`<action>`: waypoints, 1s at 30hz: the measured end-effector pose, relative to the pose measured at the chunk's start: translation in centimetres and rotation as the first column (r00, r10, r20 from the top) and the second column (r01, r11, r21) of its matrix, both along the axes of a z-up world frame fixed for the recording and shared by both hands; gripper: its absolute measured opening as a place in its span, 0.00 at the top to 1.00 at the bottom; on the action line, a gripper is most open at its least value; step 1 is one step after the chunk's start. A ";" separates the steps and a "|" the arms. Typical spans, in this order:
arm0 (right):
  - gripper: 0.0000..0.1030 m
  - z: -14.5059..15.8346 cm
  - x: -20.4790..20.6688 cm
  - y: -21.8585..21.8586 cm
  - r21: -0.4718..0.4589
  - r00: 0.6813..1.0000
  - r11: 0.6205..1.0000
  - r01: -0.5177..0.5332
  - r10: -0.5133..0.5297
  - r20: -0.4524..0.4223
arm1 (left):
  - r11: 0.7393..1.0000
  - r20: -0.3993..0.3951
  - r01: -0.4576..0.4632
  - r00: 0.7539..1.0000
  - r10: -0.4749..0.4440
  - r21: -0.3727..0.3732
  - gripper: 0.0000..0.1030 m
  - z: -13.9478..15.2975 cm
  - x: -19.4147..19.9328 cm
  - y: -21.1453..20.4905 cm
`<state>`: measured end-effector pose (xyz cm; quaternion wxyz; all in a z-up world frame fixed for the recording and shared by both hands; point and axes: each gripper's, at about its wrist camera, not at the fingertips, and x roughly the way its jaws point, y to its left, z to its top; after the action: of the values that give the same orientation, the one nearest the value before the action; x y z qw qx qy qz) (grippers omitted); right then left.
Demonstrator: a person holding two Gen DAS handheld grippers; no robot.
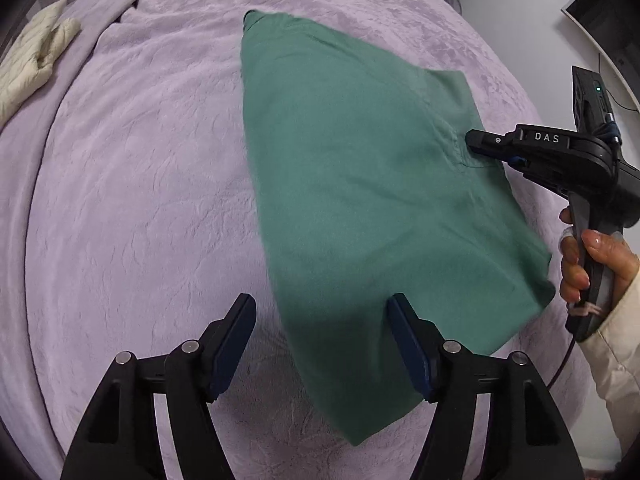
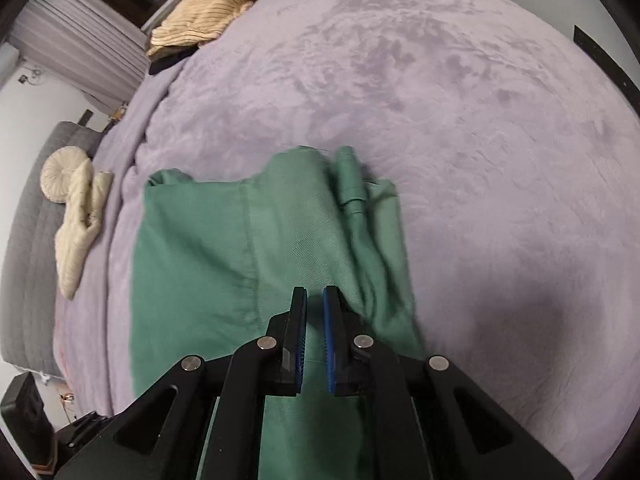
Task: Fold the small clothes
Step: 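Release the right gripper and withdraw both grippers from the folded jacket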
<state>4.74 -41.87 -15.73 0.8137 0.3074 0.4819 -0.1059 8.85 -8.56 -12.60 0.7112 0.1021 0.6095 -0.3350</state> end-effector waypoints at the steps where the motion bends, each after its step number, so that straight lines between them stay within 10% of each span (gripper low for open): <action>1: 1.00 -0.6 -0.5 -0.8 0.035 1.000 0.999 0.010 -0.010 0.005 | 1.000 -0.015 0.002 1.000 -0.002 0.009 0.33 -0.6 -0.3 0.3; 12: 0.91 4.2 -6.3 -0.8 0.131 1.000 0.991 -0.021 0.019 0.017 | 0.996 -0.007 -0.032 0.999 0.032 0.086 0.29 -0.6 -1.1 0.4; 15: 0.35 5.9 -7.9 1.7 0.115 0.995 0.988 -0.099 0.098 0.019 | 0.994 -0.016 -0.051 0.998 0.053 0.099 0.29 -0.8 -1.3 0.6; 16: 0.31 6.1 -8.5 2.4 0.105 0.993 0.988 -0.116 0.115 0.013 | 0.993 -0.017 -0.058 0.998 0.060 0.104 0.29 -0.9 -1.3 0.7; 18: 0.37 5.7 -9.3 3.3 0.097 0.990 0.986 -0.138 0.141 -0.030 | 0.991 -0.015 -0.070 0.997 0.073 0.116 0.29 -0.9 -1.6 0.6; 21: 0.87 3.7 -10.5 3.6 0.145 0.987 0.982 -0.123 0.137 -0.088 | 0.988 -0.007 -0.079 0.997 0.081 0.131 0.29 -0.9 -1.8 0.3; 30: 0.88 -0.9 -12.0 1.5 0.245 0.992 0.969 -0.007 0.038 -0.120 | 0.977 0.000 -0.097 0.995 0.098 0.192 0.29 -0.3 -2.7 -0.8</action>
<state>-7.27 -40.37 -16.59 0.7394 0.3926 0.5442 -0.0552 6.19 -9.38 -12.88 0.7108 0.1386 0.6466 -0.2398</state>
